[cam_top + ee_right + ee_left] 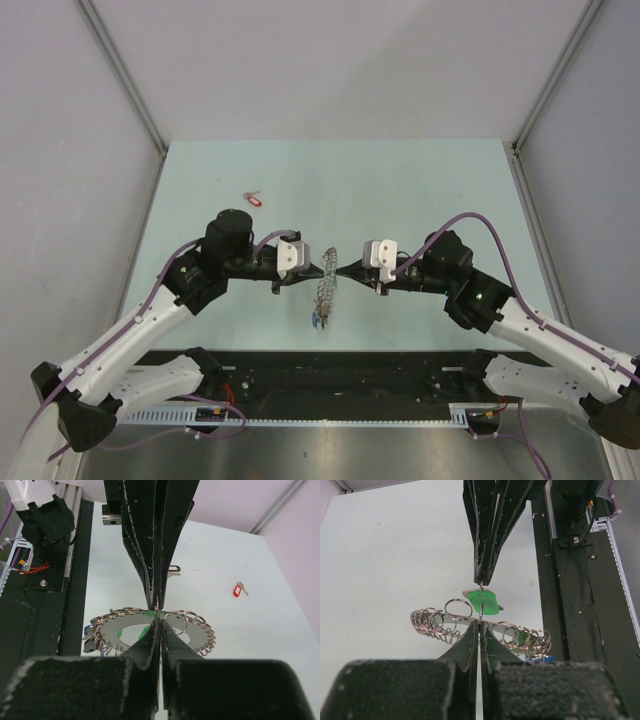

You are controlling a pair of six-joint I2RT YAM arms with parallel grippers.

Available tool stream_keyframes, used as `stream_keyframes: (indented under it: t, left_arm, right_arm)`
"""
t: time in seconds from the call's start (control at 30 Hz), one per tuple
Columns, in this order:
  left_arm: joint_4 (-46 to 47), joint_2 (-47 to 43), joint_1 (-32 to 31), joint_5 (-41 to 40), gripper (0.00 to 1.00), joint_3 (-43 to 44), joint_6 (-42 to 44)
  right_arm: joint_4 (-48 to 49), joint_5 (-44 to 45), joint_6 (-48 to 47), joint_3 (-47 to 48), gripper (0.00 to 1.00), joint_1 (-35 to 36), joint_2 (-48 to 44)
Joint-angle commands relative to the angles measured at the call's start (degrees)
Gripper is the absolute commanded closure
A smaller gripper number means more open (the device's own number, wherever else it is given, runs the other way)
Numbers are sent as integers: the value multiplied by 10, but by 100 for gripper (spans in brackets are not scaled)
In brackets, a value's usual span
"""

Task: Put the keys on the keyring

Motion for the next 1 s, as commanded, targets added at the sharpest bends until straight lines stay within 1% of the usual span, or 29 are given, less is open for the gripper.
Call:
stream_keyframes:
  t: [0.0,0.6,0.97]
  left_arm:
    - [33,-6,-3,33,100,5,3]
    - [34,-5,-3,32,100,4,2]
    - [35,-4,-3,26,100,3,2]
  right_arm:
    - [29,2,7,2,100,3,0]
    - [35,-5,9,3,100,3,9]
    - [22,11,9,3,100,3,-10]
